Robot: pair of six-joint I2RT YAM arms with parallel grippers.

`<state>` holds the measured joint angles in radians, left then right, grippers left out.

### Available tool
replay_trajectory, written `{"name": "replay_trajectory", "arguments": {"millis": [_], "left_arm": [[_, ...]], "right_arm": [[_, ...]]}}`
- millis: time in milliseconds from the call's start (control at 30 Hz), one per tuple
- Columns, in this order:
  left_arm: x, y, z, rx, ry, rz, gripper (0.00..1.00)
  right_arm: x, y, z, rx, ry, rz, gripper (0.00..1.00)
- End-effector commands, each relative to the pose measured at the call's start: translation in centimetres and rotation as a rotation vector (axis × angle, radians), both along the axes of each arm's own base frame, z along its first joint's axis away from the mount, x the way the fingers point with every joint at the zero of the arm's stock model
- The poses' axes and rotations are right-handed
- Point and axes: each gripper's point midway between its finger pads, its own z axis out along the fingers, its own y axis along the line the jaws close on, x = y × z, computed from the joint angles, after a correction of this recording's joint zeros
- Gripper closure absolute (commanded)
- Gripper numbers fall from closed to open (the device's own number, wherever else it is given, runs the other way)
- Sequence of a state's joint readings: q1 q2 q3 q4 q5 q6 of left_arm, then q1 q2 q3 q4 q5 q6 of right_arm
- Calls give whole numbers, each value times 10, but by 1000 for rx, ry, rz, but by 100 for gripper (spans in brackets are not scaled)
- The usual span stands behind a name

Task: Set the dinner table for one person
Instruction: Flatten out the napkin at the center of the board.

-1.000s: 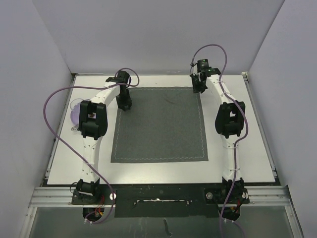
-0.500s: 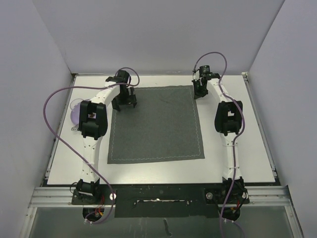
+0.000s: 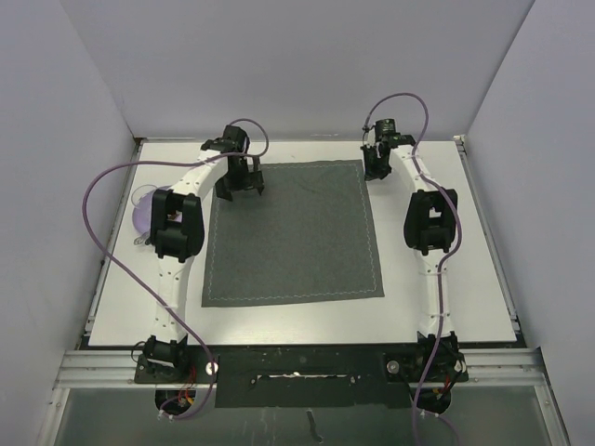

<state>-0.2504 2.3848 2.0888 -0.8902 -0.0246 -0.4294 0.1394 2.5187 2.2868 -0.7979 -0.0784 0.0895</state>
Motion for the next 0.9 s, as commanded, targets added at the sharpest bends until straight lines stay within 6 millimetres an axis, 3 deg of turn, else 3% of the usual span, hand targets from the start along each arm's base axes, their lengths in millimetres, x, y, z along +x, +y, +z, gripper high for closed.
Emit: {"name": "replay_trajectory", "arguments": {"millis": [0, 167, 400, 567, 867], "left_arm": [[26, -18, 38, -51, -131, -49, 2], [25, -19, 63, -65, -187, -51, 2], [-1, -15, 101, -122, -287, -39, 2], [-18, -9, 129, -135, -357, -26, 2], [-50, 6, 161, -123, -414, 8, 2]], "right_arm": [[19, 4, 91, 14, -204, -4, 100], [26, 13, 105, 59, -238, 24, 100], [29, 58, 97, 271, -250, 202, 100], [29, 68, 76, 332, -214, 228, 100], [20, 71, 19, 357, -98, 197, 100]]}}
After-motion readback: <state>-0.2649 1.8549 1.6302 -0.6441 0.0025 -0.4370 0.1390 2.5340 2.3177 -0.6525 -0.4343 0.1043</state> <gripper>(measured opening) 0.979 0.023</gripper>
